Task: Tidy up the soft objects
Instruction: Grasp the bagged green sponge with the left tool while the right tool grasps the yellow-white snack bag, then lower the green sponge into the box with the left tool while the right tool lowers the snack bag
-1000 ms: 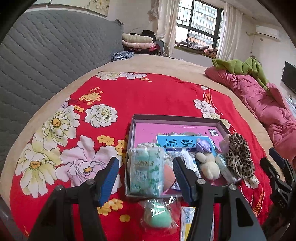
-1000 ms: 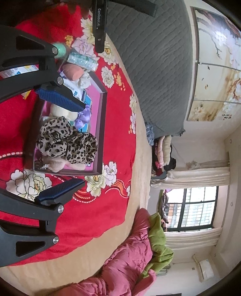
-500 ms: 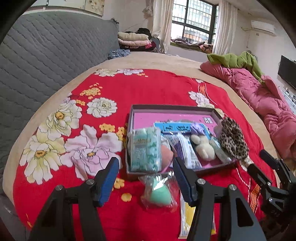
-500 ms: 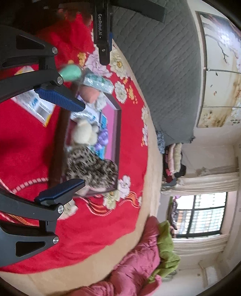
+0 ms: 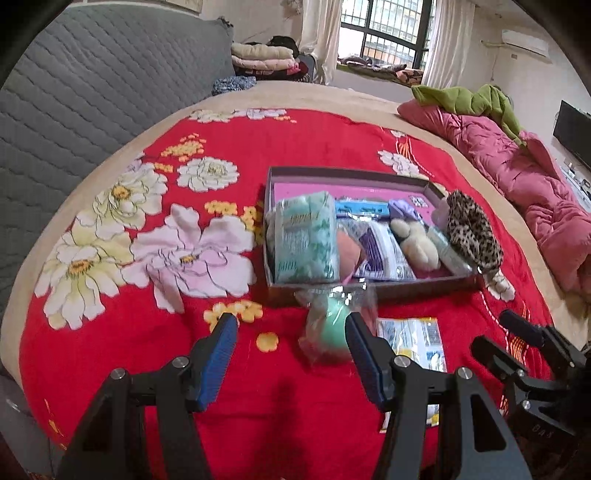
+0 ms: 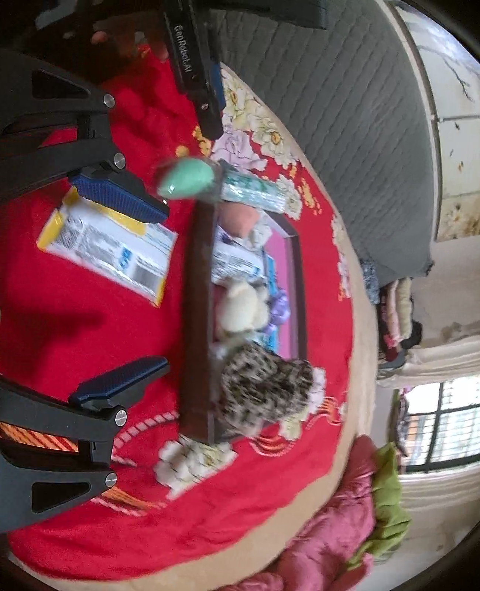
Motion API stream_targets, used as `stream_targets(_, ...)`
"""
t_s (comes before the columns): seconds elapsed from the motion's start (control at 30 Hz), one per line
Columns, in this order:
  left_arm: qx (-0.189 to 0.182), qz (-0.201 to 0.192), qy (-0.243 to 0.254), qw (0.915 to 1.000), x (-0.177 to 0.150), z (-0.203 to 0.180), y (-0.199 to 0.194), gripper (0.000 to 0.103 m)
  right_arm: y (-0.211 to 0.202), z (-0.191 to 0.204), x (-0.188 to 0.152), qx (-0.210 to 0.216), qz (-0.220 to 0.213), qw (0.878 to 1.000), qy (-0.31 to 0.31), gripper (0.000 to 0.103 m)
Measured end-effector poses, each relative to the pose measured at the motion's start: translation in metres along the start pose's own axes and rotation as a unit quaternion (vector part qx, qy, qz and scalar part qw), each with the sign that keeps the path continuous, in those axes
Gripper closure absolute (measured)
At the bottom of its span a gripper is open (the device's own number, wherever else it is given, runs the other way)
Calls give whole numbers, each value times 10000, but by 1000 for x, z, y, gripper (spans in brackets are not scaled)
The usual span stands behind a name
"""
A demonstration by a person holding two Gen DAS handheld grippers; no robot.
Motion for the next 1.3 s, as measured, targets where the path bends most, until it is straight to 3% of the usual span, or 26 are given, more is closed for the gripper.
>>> stream_targets(0.27,-345,183,-63,9992,-10,-5,6,43,32,16,-14,-213,356,9987,290,27)
stream_targets(0.5,-687,511,-49,9963,-9,-22,28,43,62,28,-24,-342,639,9972,188,27)
stream_targets(0.77,-683,766,-105,9947,-6,-29,57,43,89,30,-29,-529,805,9953,-48,24)
stream_targets(0.87,-692,760,-79,9947,-6,-34,62,43,87,25,-30,-497,853,9951,-100,30)
stream_targets(0.93,-743,743,-66,9944,-7,-37,64,53,85,23,-30,-452,884,9949,-159,36)
stream_targets(1.0,-732,707,-52,9948,-7,-39,63,56,82,20,-29,-351,907,9951,-163,40)
stream_targets(1.23,-704,369,-65,9968,-2,-34,38,59,54,9,-22,-53,741,9972,40,43)
stream_targets(1.3,-815,186,-165,9964,5,-27,20,59,37,8,-12,-38,523,9986,2,43)
Point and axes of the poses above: each gripper's, at about its wrist camera, not at the fingertips, and y roughly the way its jaws point, z to its left, x to its top, the point moved 4 cm from there along y, roughly the way its jaws point, and after that the axes turned 13 degrees about x, right-handed, at the moved point
